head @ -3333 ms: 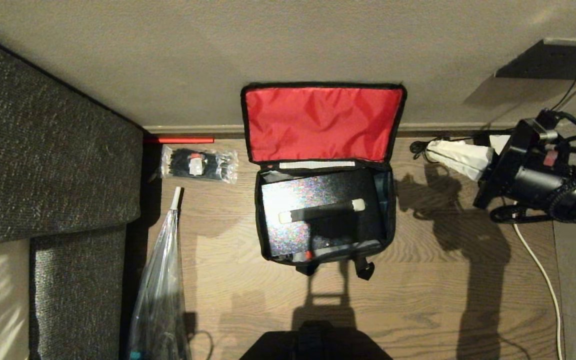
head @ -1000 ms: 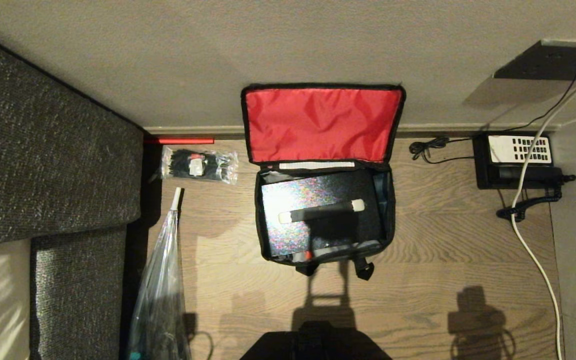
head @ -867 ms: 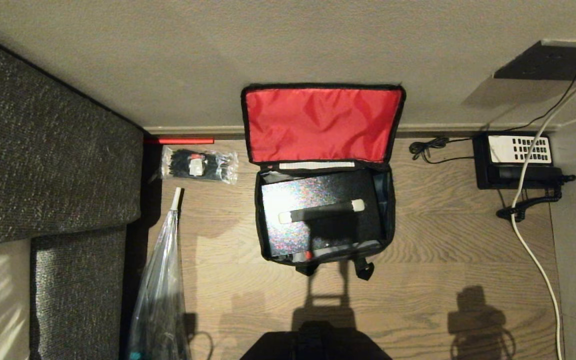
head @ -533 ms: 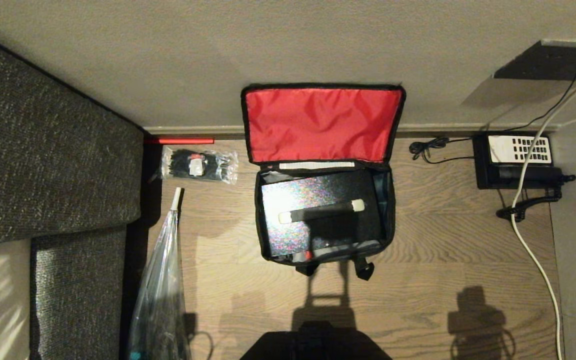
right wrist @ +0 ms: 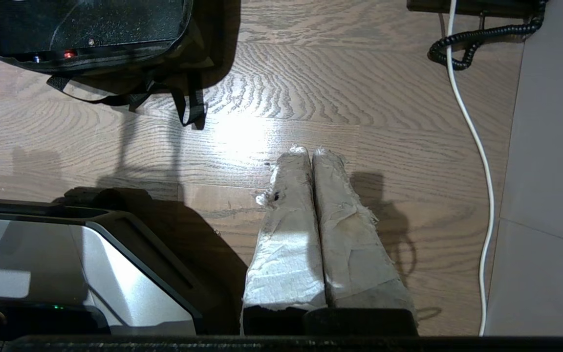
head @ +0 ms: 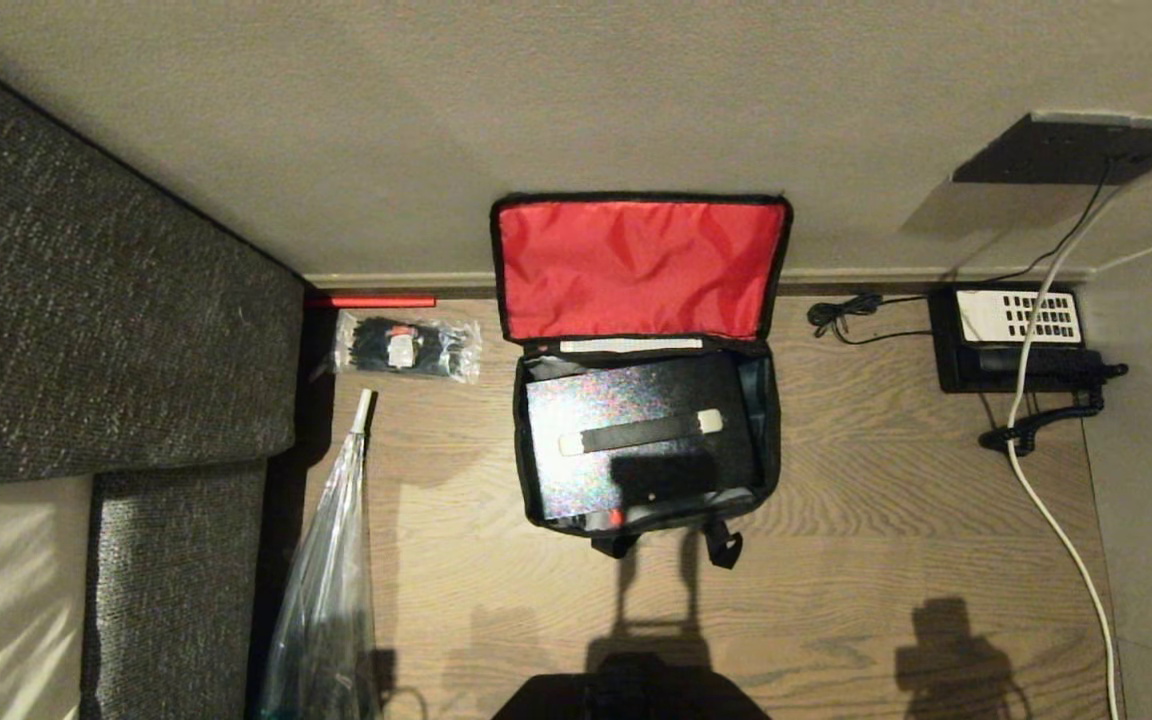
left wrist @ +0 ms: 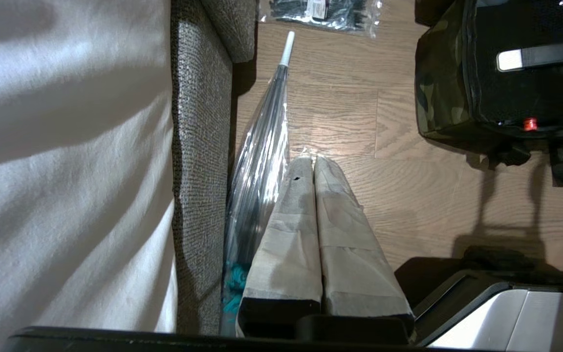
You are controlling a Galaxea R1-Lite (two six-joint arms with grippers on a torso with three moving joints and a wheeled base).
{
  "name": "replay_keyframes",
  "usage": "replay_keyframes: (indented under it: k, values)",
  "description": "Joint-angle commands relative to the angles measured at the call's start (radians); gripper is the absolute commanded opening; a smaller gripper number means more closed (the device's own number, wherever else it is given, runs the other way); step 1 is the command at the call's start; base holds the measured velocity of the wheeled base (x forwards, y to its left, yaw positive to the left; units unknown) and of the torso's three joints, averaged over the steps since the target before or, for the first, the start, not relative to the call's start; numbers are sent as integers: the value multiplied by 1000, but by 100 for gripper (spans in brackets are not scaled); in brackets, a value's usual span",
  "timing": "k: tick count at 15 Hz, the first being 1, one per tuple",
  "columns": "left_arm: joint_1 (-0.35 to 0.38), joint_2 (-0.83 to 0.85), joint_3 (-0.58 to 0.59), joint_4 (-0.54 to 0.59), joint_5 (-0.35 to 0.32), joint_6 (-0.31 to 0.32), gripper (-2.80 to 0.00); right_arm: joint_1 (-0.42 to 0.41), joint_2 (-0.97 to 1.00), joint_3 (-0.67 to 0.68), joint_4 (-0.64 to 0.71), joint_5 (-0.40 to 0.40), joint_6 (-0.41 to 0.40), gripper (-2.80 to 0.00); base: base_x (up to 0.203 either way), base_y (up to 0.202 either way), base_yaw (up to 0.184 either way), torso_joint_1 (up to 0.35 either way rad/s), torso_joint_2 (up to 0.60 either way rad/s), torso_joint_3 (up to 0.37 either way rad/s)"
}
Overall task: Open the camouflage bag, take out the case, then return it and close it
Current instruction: Grip the handle
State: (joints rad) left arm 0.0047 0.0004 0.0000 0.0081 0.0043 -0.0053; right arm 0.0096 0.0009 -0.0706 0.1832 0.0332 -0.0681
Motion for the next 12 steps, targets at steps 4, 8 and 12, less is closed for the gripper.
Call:
replay_keyframes:
  k: [4, 8, 12]
  values:
    - [1, -2, 3, -2, 1, -1, -280, 0, 5, 0, 1, 1, -1, -280, 0, 0, 0, 0, 0, 0]
    - [1, -2, 3, -2, 2, -2, -280, 1, 5, 0, 1, 1, -1, -280, -32, 0, 0, 1, 0, -1]
    - [0, -2, 3, -3, 2, -4, -280, 0, 5, 0, 1, 1, -1, -280, -99, 0, -1, 2, 1, 4]
